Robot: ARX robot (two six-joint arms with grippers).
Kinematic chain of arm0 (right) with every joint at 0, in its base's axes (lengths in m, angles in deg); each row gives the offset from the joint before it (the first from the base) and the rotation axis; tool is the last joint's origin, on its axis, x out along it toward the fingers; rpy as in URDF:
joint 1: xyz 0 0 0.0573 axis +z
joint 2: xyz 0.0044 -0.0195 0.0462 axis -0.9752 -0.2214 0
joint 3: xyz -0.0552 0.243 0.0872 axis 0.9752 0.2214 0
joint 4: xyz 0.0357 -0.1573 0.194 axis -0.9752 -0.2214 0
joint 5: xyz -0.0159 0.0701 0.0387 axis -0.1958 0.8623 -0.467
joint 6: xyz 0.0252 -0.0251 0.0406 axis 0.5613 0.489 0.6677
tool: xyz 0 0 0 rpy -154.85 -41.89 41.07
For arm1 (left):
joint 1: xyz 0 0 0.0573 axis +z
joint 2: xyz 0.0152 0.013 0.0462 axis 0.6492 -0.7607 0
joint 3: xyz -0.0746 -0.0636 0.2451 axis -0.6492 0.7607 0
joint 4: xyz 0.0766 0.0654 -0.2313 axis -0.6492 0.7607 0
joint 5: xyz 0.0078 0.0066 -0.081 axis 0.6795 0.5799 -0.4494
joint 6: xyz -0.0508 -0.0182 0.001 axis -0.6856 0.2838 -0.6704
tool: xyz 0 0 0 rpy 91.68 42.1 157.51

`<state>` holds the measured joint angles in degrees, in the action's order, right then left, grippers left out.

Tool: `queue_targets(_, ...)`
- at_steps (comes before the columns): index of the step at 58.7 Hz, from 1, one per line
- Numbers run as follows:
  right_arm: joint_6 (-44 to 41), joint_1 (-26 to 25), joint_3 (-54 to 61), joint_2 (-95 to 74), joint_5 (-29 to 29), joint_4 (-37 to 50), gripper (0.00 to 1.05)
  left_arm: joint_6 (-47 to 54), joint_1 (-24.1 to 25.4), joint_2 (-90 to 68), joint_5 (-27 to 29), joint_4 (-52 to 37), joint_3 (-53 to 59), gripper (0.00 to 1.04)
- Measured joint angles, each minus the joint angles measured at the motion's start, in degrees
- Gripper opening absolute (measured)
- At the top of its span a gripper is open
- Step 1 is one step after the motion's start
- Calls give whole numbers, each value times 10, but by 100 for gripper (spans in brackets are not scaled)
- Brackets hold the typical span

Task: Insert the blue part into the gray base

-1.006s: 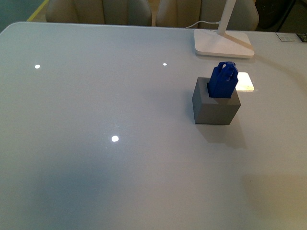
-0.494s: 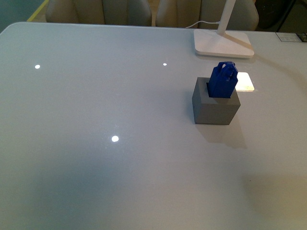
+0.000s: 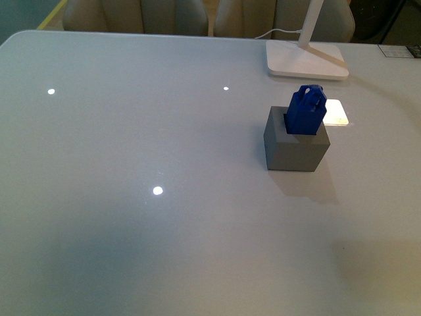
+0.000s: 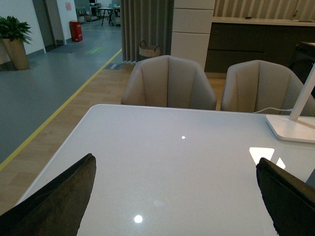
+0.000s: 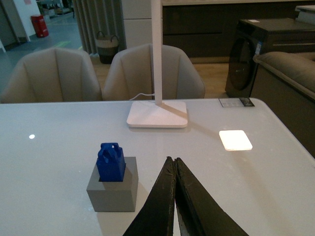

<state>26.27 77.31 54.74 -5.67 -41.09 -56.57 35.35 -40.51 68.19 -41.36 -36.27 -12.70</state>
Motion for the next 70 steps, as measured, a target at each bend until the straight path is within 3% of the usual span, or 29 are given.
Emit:
queue_targets(42,0,0,0,152,0,-150,2,0,0,0,0,0,0,97)
queue_targets(48,0,0,0,230,0,-241,2,0,0,0,0,0,0,97)
queue_targets(62,0,0,0,245,0,-247,2,0,0,0,0,0,0,97)
queue_targets(64,-1,0,0,245,0,-247,4,0,0,0,0,0,0,97)
queue_targets(70,-1,0,0,246,0,-247,25,0,0,0,0,0,0,97)
